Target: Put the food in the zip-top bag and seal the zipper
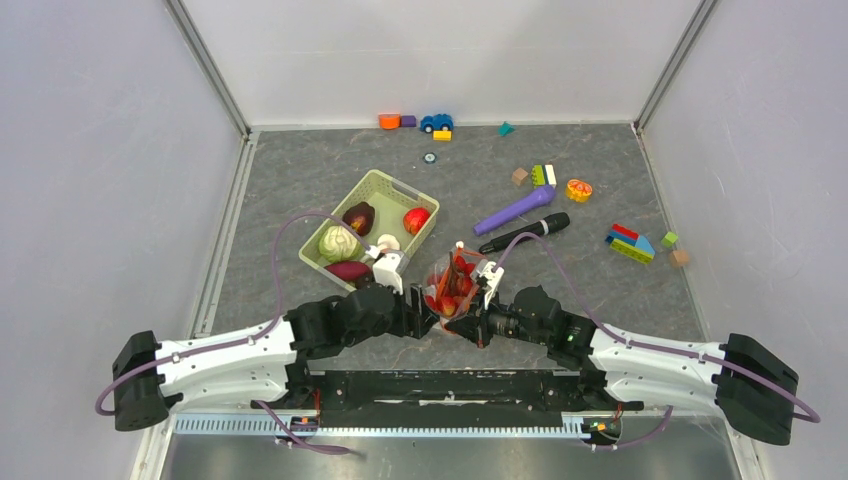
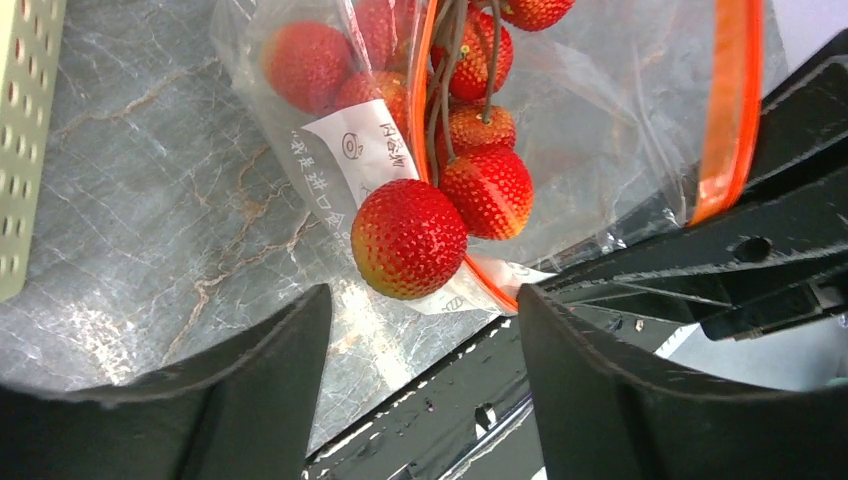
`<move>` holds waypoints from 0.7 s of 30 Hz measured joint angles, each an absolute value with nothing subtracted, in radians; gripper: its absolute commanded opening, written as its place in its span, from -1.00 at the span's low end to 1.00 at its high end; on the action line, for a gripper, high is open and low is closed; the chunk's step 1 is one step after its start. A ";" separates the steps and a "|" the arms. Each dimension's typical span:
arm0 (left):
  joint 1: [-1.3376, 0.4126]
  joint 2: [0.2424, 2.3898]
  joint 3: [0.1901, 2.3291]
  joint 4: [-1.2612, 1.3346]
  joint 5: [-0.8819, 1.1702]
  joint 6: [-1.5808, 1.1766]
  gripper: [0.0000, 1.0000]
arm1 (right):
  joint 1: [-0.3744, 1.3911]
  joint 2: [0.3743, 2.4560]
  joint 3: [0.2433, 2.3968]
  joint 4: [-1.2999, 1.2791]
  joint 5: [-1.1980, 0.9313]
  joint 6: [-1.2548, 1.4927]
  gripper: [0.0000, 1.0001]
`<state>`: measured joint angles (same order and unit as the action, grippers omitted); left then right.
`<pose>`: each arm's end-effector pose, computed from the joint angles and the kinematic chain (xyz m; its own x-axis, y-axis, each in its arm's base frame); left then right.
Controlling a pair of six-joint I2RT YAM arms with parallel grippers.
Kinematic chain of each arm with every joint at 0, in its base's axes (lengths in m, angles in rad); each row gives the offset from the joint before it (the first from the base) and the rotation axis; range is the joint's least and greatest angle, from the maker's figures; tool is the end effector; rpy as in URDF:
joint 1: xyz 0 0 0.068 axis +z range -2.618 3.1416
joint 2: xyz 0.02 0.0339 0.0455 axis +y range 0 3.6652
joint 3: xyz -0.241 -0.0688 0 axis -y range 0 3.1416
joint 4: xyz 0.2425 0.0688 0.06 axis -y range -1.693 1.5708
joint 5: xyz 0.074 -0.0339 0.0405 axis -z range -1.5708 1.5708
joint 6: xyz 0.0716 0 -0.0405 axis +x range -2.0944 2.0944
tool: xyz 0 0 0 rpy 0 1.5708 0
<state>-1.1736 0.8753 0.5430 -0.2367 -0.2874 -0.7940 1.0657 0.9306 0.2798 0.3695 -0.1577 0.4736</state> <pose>0.1095 -0.2085 0.1993 -0.7109 -0.0733 -0.6995 0.4065 0.7687 -0.4937 0.1084 0.2193 0.1674 -0.5470 -0.0585 -0.8351 -0.7728 0.4186 0.4770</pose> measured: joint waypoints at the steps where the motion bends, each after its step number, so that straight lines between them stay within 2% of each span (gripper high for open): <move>1: -1.173 0.888 0.544 -0.235 -0.287 -0.795 0.28 | 1.066 0.931 0.280 0.369 -0.158 0.473 -1.00; 6: -1.164 0.923 0.544 -0.220 -0.288 -0.803 -0.18 | 1.064 0.931 0.280 0.369 -0.157 0.473 -1.00; 8: -1.163 0.927 0.545 -0.211 -0.290 -0.807 -0.29 | 1.064 0.931 0.280 0.369 -0.158 0.473 -1.00; 13: -1.162 0.926 0.545 -0.192 -0.288 -0.809 -0.30 | 1.058 0.934 0.280 0.369 -0.158 0.472 -1.00; 17: -1.162 0.922 0.545 -0.160 -0.282 -0.809 -0.45 | 1.058 0.936 0.280 0.369 -0.159 0.466 -1.00; 21: -1.162 0.947 0.549 -0.104 -0.251 -0.806 -0.47 | 1.057 0.945 0.280 0.376 -0.168 0.466 -1.00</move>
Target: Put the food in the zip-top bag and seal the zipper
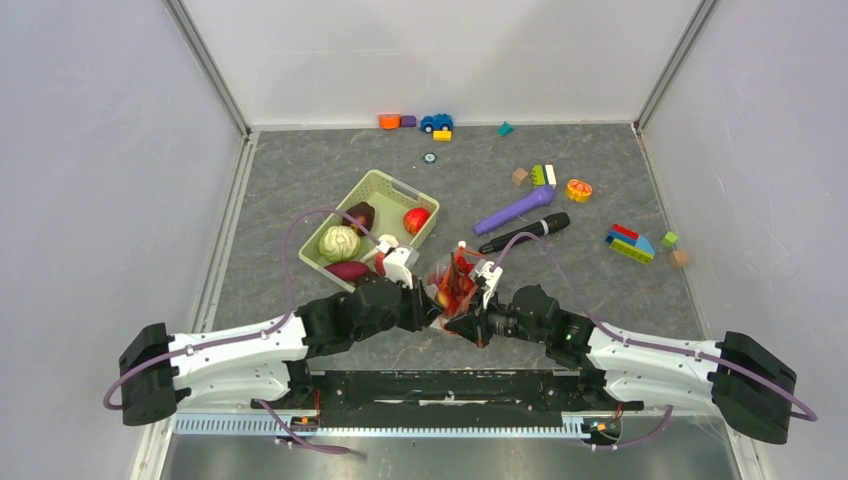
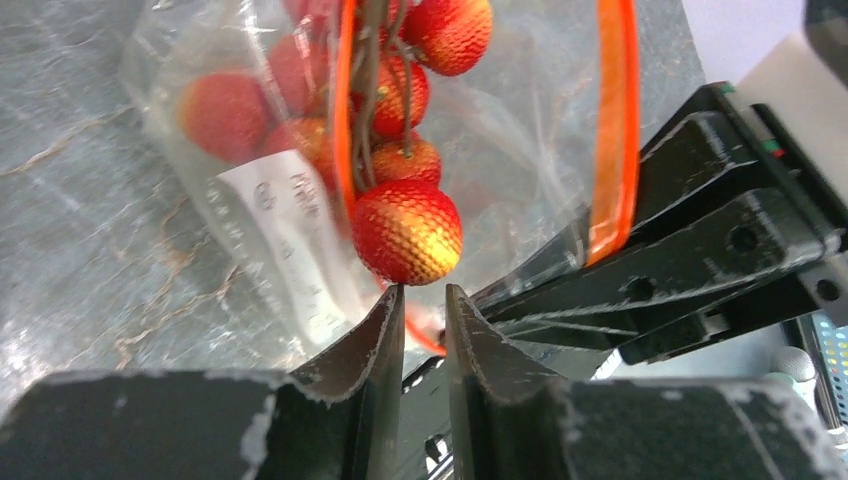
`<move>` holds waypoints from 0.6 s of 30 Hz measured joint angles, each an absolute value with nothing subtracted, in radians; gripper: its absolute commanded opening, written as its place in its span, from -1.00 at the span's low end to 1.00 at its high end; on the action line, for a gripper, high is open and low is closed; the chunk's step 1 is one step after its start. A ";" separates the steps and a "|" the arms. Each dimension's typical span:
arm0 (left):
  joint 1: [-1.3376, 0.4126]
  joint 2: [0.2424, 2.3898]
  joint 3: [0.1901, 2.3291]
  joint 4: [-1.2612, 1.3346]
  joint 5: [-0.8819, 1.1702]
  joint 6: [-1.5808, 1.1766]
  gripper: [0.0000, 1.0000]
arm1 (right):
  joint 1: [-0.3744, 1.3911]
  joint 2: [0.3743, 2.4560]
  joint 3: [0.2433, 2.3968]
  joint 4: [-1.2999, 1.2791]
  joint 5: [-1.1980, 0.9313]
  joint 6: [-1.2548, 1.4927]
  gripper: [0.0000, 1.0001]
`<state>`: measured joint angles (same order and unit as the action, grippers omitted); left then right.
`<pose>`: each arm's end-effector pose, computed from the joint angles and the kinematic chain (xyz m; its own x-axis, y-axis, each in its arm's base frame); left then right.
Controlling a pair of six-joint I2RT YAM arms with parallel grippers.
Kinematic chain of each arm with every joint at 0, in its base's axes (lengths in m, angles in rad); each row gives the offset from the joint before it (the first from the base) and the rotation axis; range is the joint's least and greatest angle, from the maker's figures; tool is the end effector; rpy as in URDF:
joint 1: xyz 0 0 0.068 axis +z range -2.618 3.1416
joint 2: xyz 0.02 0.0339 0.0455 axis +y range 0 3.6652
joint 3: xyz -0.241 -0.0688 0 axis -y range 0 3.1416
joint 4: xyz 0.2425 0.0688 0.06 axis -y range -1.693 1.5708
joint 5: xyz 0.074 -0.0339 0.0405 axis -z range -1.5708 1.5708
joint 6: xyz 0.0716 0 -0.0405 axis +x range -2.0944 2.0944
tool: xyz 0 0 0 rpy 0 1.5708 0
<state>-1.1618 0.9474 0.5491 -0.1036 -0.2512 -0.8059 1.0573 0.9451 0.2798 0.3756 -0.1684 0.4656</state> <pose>0.1165 -0.2239 0.2015 -0.7111 -0.1165 -0.6933 0.4174 0.7236 -0.5497 0.1100 0.2195 0.1651 -0.5463 -0.0677 -0.8348 -0.7748 0.4194 0.4730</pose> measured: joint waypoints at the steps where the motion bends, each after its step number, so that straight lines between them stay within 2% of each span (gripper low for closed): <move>1: -1.162 0.963 0.554 -0.088 -0.239 -0.801 -0.47 | 1.057 0.950 0.280 0.379 -0.175 0.466 -1.00; 9: -1.161 1.128 0.644 -0.019 -0.172 -0.765 -0.41 | 1.057 0.962 0.280 0.389 -0.187 0.462 -1.00; 16: -1.157 1.214 0.734 -0.129 -0.212 -0.749 -0.05 | 1.054 0.945 0.280 0.374 -0.189 0.441 -1.00; 18: -1.156 1.209 0.755 -0.186 -0.237 -0.743 0.16 | 1.052 0.928 0.280 0.367 -0.185 0.435 -0.92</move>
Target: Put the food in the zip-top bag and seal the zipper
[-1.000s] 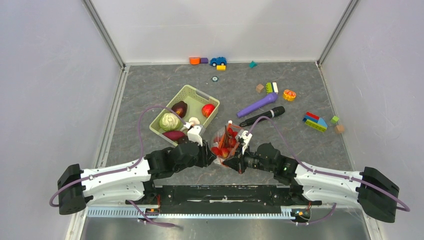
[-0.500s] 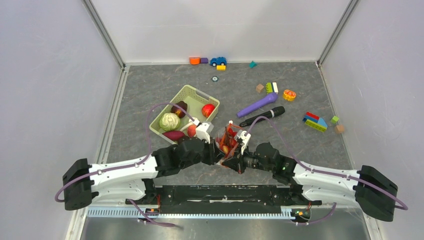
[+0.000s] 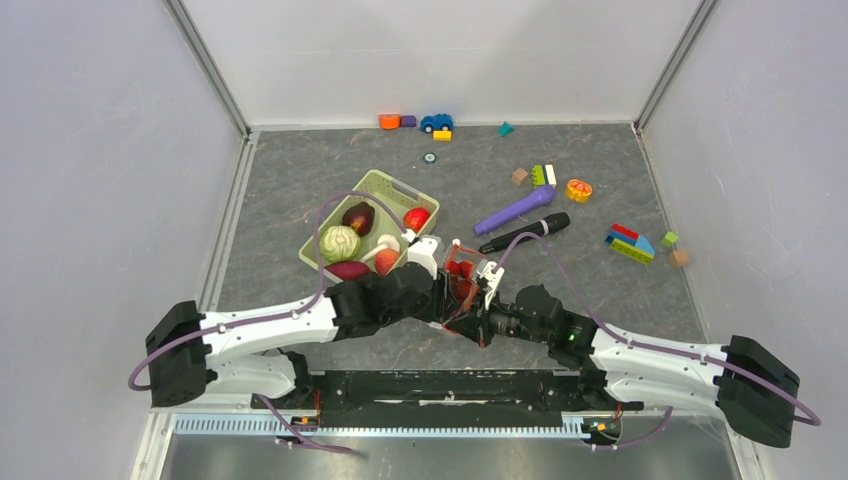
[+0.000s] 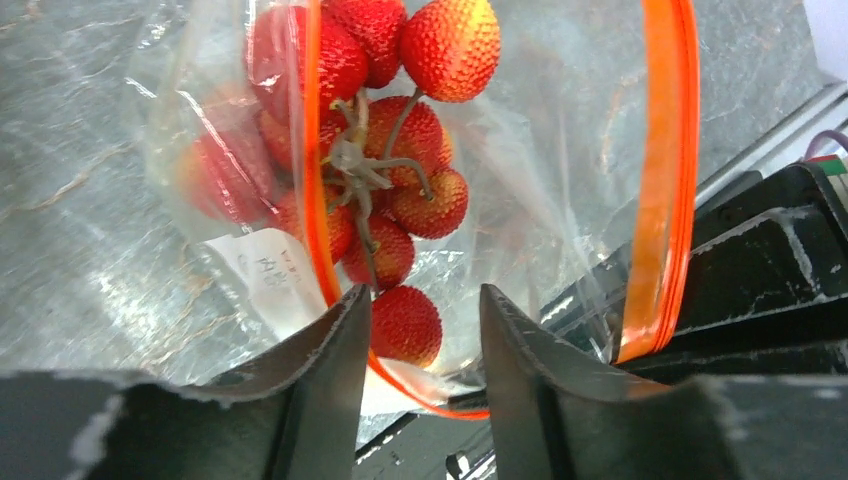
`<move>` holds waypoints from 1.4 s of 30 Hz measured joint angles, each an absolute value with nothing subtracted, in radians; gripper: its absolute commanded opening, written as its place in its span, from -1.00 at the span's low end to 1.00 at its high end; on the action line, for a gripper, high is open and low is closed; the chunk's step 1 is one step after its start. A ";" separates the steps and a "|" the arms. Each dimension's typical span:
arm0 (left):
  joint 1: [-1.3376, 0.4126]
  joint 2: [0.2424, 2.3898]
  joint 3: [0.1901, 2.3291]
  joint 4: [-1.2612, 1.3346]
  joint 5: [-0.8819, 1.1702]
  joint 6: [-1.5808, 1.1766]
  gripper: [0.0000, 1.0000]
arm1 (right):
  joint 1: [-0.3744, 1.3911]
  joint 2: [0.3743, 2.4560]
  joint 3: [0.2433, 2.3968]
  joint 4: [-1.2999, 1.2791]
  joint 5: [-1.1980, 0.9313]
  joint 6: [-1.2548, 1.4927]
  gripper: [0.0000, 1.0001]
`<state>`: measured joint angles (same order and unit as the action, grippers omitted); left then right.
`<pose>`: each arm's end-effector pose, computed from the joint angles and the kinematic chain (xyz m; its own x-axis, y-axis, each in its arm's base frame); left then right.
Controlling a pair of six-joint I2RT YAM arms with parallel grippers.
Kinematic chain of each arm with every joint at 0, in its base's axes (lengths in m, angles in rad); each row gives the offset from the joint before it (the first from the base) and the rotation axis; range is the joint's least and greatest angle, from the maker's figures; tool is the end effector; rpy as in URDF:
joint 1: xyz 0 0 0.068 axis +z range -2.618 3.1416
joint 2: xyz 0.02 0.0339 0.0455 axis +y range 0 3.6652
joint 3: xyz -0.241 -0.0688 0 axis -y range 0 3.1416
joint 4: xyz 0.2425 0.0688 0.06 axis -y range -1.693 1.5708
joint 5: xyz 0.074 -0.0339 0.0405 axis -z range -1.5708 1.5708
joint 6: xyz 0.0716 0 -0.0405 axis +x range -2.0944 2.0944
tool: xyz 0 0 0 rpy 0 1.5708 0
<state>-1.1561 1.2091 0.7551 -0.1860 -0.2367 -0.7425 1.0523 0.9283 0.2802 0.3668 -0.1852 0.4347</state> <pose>0.1339 -0.2625 0.2007 -0.7276 0.0215 -0.6857 0.4370 0.7850 -0.4391 0.1094 0.2183 0.1678 -0.5212 -0.0783 -0.8498 -0.7959 0.4040 0.4510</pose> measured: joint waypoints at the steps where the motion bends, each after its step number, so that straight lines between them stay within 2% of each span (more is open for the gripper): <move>1: -1.156 1.199 0.763 -0.212 -0.247 -0.739 0.27 | 1.052 0.922 0.281 0.363 -0.183 0.430 -0.89; 3: -1.156 1.164 0.770 -0.254 -0.265 -0.730 0.48 | 1.052 0.913 0.282 0.351 -0.182 0.424 -0.88; 6: -1.156 1.051 0.773 -0.299 -0.305 -0.712 0.65 | 1.051 0.908 0.286 0.337 -0.183 0.416 -0.82; 8: -1.155 0.979 0.779 -0.315 -0.347 -0.705 0.69 | 1.051 0.903 0.286 0.329 -0.183 0.412 -0.70; 11: -1.146 0.939 0.800 -0.345 -0.403 -0.705 0.71 | 1.050 0.894 0.286 0.319 -0.183 0.405 -0.40; 14: -1.139 0.968 0.811 -0.360 -0.416 -0.706 0.66 | 1.049 0.887 0.288 0.311 -0.178 0.401 -0.06; 19: -1.138 1.130 0.832 -0.373 -0.356 -0.706 0.45 | 1.047 0.867 0.310 0.246 -0.138 0.392 0.19; 23: -1.139 1.237 0.886 -0.419 -0.335 -0.705 0.34 | 1.047 0.814 0.345 0.142 -0.062 0.383 0.52; 29: -1.138 1.256 0.895 -0.451 -0.367 -0.705 0.22 | 1.045 0.714 0.412 -0.053 0.136 0.382 0.92; 37: -1.138 1.312 0.905 -0.416 -0.384 -0.705 0.14 | 1.044 0.669 0.520 -0.250 0.363 0.400 0.96; 42: -1.138 1.345 0.921 -0.417 -0.405 -0.705 -0.07 | 1.021 0.745 0.612 -0.305 0.476 0.434 0.92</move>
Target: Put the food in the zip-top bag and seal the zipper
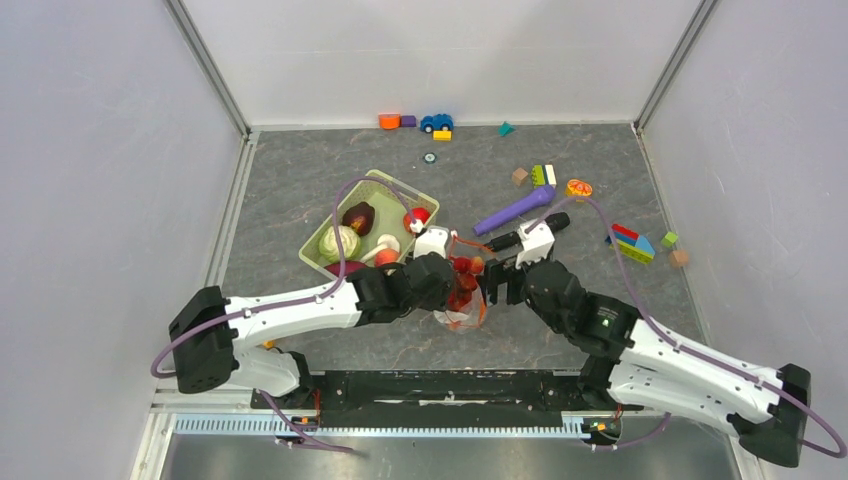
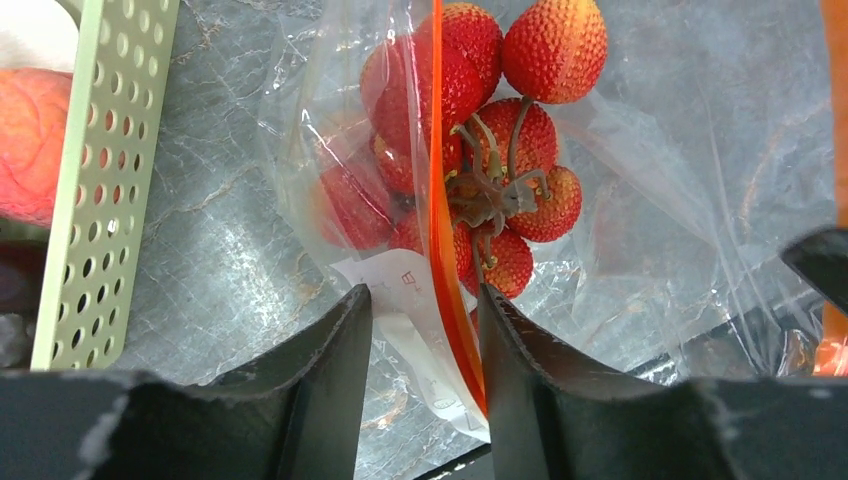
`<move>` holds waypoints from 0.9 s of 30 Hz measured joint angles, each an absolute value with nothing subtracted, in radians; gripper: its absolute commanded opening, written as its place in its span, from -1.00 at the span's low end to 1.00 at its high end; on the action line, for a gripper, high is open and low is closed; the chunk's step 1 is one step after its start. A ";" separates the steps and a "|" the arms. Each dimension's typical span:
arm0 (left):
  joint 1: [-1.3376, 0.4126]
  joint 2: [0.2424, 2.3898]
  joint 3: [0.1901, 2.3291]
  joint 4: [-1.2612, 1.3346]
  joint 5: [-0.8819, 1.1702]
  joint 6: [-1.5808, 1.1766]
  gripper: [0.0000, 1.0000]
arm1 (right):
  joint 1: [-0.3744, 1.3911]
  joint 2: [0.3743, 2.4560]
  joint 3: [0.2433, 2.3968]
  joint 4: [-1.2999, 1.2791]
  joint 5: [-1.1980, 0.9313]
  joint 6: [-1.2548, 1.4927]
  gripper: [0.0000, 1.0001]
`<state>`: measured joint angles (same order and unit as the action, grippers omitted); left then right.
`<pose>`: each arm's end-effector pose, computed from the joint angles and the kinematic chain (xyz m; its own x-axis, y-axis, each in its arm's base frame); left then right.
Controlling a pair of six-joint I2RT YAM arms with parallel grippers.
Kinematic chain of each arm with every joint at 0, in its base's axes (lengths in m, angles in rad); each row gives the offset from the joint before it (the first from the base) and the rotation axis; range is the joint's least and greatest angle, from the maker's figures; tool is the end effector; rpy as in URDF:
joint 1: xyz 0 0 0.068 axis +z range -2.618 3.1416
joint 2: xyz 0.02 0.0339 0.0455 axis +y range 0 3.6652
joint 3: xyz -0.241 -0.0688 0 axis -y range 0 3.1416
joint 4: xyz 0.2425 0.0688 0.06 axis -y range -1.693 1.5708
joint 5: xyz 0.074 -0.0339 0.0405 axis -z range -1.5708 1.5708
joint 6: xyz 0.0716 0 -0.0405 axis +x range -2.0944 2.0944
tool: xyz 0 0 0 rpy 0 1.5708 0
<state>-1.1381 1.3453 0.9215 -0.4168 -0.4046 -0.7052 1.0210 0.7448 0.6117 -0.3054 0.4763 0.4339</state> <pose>0.1535 -0.2652 0.1992 -0.7075 0.1107 -0.6980 0.3491 0.9135 -0.2090 0.1407 0.1668 0.2457 -0.4287 0.0156 -0.9033 -0.3974 0.8947 0.2040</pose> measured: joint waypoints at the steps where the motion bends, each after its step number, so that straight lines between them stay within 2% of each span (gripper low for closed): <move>1: -1.138 1.349 0.923 -0.414 -0.410 -0.705 -0.13 | 1.014 0.763 0.625 -0.310 0.485 0.440 0.84; 3: -1.138 1.360 0.928 -0.408 -0.418 -0.705 -0.29 | 0.986 0.831 0.658 -0.319 0.500 0.447 0.70; 5: -1.138 1.380 0.936 -0.402 -0.424 -0.703 -0.52 | 0.955 0.899 0.686 -0.320 0.503 0.452 0.48; 9: -1.134 1.430 0.964 -0.391 -0.441 -0.697 -0.96 | 0.899 1.002 0.701 -0.313 0.484 0.461 -0.26; 10: -1.133 1.437 0.969 -0.390 -0.444 -0.696 -0.96 | 0.891 1.015 0.701 -0.312 0.475 0.463 -0.41; 12: -1.129 1.442 0.974 -0.387 -0.447 -0.693 -0.96 | 0.881 1.030 0.701 -0.308 0.461 0.466 -0.60; 18: -1.127 1.384 0.968 -0.331 -0.442 -0.646 -0.96 | 0.879 0.972 0.700 -0.261 0.425 0.432 -0.89; 23: -1.127 1.208 0.959 -0.243 -0.412 -0.578 -0.96 | 0.879 0.880 0.701 -0.226 0.416 0.399 -1.00; 27: -1.127 1.075 0.959 -0.173 -0.386 -0.524 -0.96 | 0.879 0.817 0.707 -0.223 0.411 0.384 -1.00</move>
<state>-1.1267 1.0748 0.9588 -0.1734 -0.3862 -0.5236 0.8787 0.8169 0.7074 -0.2226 0.4107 0.3836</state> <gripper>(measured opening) 0.034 0.011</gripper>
